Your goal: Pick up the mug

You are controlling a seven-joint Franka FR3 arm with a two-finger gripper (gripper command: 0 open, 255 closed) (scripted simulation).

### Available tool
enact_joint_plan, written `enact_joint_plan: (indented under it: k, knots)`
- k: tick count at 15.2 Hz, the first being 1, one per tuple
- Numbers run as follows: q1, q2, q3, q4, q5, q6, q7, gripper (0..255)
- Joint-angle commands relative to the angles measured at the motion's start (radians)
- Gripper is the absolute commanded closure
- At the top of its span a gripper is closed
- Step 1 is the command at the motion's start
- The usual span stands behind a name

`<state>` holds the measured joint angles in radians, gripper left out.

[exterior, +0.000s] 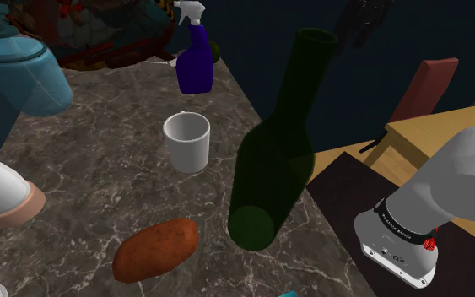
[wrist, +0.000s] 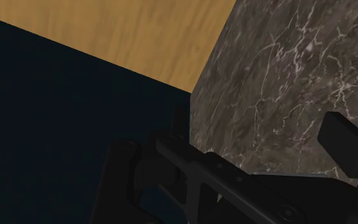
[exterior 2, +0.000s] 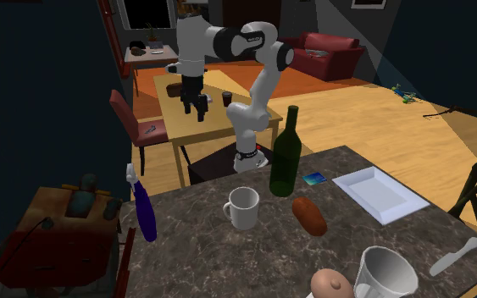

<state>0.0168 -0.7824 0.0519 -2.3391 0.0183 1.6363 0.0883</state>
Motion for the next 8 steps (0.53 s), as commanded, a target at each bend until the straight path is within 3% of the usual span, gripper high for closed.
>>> enact_joint_plan:
  k: [1, 8]
  knots:
    - [0.0, 0.0, 0.0, 0.0, 0.0, 0.0, 0.0, 0]
    - [0.043, 0.116, 0.155, 0.043, 0.073, 0.058, 0.16, 0]
